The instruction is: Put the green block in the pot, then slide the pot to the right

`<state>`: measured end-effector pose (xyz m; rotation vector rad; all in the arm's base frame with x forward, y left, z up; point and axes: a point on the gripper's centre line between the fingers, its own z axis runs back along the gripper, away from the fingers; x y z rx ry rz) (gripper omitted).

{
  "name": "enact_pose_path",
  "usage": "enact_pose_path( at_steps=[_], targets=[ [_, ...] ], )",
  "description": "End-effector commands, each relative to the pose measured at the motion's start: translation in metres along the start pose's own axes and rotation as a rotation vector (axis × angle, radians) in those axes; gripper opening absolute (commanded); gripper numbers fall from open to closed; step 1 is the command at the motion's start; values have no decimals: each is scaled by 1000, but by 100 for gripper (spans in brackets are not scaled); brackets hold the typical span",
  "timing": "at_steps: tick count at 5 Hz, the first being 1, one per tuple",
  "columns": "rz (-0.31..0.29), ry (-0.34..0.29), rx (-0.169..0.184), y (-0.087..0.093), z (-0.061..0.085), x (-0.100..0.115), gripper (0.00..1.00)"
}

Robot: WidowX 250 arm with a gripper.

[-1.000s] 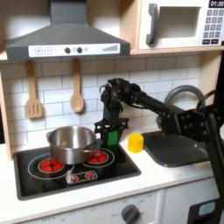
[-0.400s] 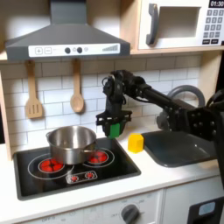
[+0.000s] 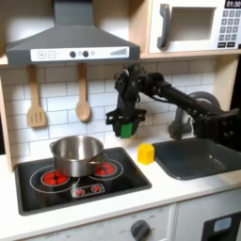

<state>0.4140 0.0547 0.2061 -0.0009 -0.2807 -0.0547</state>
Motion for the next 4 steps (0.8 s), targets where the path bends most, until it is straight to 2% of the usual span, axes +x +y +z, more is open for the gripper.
enact_pose_path(
  at_steps=[1,2,3,4],
  targets=[
    [6,-40,28,11,24,-18,0],
    [4,-65,50,22,29,-17,0],
    [0,-68,74,40,26,-17,0],
    [16,-76,80,52,27,-18,0]
  ],
)
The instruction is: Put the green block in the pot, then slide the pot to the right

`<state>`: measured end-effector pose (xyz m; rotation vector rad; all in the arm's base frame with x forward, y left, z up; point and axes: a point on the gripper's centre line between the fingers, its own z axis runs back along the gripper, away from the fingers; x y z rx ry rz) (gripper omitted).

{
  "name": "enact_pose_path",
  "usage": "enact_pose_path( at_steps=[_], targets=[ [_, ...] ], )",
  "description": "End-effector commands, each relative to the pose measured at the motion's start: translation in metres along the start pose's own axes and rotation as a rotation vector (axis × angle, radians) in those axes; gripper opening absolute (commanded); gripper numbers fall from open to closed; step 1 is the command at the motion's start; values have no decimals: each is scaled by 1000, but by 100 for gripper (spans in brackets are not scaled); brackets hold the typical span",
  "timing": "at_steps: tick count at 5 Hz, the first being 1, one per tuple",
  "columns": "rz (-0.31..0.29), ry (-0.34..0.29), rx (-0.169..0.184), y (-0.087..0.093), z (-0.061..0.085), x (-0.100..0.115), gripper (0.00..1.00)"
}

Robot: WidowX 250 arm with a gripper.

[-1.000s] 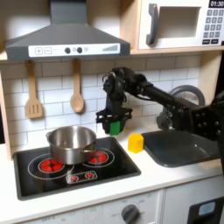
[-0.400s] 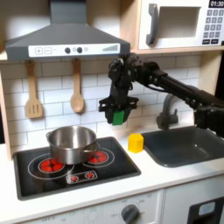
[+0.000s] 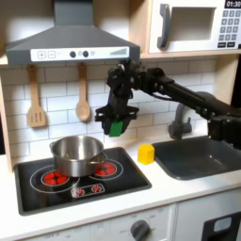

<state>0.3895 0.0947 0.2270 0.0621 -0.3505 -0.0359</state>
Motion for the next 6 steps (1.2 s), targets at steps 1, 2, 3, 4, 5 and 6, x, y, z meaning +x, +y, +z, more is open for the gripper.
enact_pose_path(
  at_steps=[1,2,3,4,5,6],
  targets=[
    [9,-22,29,26,2,4,0],
    [16,-26,38,35,-1,4,0],
    [12,-24,51,47,-7,7,0],
    [24,-19,59,57,-14,10,0],
    [41,-13,66,66,-22,12,0],
    [36,-19,71,69,-28,20,0]
  ],
)
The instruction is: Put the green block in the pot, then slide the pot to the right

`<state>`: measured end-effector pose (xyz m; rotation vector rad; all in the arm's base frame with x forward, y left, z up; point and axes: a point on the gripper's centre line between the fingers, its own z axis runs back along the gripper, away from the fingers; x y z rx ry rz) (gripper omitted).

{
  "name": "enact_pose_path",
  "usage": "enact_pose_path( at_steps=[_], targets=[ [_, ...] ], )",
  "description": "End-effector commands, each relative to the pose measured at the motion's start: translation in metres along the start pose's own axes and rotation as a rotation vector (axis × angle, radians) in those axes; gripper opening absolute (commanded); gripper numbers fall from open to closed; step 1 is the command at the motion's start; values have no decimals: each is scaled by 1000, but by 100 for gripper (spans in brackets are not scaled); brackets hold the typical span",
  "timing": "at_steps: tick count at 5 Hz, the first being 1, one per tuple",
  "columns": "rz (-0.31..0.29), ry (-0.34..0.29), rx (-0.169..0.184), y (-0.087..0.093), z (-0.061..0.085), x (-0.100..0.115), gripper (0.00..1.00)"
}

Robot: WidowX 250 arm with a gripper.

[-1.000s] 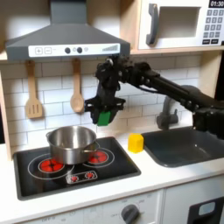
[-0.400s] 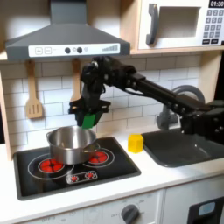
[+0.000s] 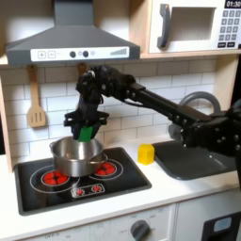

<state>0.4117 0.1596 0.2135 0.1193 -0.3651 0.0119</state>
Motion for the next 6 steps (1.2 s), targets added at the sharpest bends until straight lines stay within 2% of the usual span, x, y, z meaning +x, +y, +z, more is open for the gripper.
enact_pose_path(
  at_steps=[1,2,3,5,6],
  targets=[
    [-8,2,10,5,-6,9,0],
    [-15,31,9,5,-8,6,100],
    [-21,36,-1,3,-5,5,100],
    [-28,46,6,5,-9,5,100],
    [-32,74,-9,2,-20,2,100]
  ],
)
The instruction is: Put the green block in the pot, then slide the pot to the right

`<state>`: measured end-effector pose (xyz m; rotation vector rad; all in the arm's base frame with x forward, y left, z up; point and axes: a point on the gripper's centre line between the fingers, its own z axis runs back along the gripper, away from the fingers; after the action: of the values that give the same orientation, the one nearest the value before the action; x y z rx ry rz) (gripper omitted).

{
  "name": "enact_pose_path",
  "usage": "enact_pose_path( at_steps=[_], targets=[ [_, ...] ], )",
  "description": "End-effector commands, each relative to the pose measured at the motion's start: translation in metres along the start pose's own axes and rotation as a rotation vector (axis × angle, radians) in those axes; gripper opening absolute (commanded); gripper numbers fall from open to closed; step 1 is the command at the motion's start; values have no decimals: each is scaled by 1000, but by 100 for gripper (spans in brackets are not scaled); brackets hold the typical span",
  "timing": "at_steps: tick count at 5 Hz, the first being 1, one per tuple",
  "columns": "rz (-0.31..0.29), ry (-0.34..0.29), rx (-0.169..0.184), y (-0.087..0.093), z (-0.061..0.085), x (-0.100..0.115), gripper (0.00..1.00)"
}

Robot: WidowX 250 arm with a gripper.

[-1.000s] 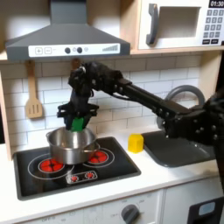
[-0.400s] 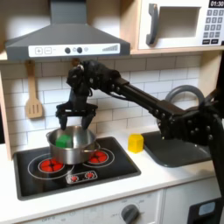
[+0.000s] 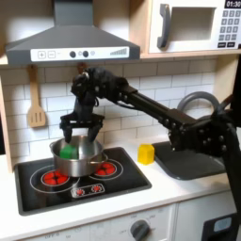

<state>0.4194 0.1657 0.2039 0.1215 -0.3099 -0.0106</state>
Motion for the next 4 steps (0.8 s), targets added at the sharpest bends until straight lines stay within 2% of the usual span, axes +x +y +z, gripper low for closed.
enact_pose_path(
  at_steps=[1,4],
  targets=[
    [-8,20,-12,-4,-8,-1,100],
    [-22,92,-45,-17,-26,-21,100]
  ],
)
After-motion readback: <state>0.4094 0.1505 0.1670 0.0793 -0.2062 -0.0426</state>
